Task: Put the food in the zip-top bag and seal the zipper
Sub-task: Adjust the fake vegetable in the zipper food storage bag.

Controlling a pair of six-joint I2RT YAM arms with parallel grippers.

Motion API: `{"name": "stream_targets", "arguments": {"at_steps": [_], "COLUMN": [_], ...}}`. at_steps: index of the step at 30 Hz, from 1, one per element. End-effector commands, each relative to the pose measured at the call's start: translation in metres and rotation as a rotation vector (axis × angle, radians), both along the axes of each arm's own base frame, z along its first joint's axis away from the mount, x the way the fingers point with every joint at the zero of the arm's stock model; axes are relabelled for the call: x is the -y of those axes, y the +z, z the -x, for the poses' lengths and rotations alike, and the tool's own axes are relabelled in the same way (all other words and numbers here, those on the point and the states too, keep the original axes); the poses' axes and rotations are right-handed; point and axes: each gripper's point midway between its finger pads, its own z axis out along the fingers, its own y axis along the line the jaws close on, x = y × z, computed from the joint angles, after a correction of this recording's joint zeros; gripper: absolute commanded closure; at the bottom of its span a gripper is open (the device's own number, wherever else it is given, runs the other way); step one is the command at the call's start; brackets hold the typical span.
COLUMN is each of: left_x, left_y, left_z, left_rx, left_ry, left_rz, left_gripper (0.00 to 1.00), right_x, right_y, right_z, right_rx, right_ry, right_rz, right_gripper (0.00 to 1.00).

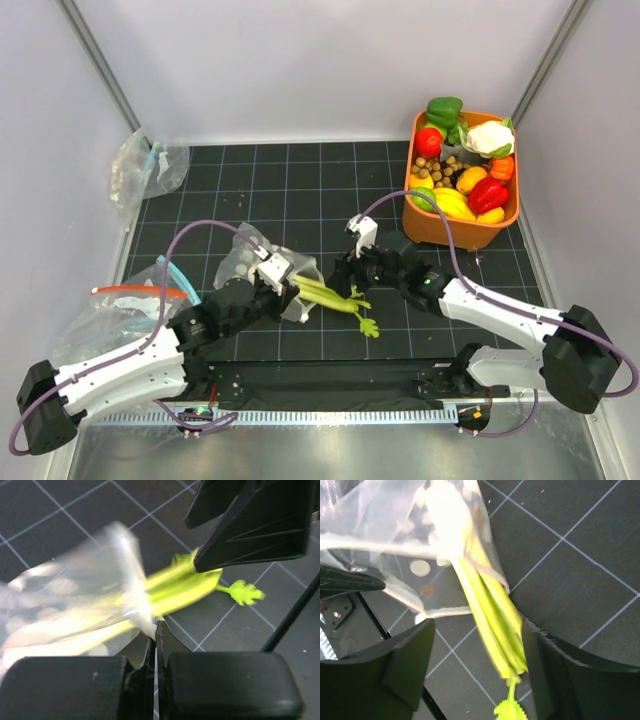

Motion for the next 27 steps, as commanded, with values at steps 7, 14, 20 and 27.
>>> {"name": "stream_targets", "arguments": {"at_steps": [7, 14, 20, 27], "left_x": [0.001, -0.005, -0.007, -0.012], "left_y": [0.004, 0.000, -0.002, 0.001], "left_z": [-0.009, -0.012, -0.014, -0.015], "left_rx": [-0.003, -0.001, -0.005, 0.004], "left_ry": [0.041, 0.076, 0.095, 0.118], "left_rz": [-0.014, -0.025, -0.034, -0.017], "left_gripper": [1.00, 1.00, 1.00, 1.00], "right_x": [-0.027, -0.041, -0.035, -0.039], "right_y": [0.004, -0.039, -0.067, -0.102], "right_z": [0.007, 0.016, -0.002, -0.010], "right_rx": [0.158, 0.239, 0.238, 0.186], "right_ry": [0.142, 0.225, 0.140, 0.149], "right_rz": [0.048, 0.214, 0.307, 0.414], "right_gripper": [0.15, 0.10, 0.01, 0.00]}}
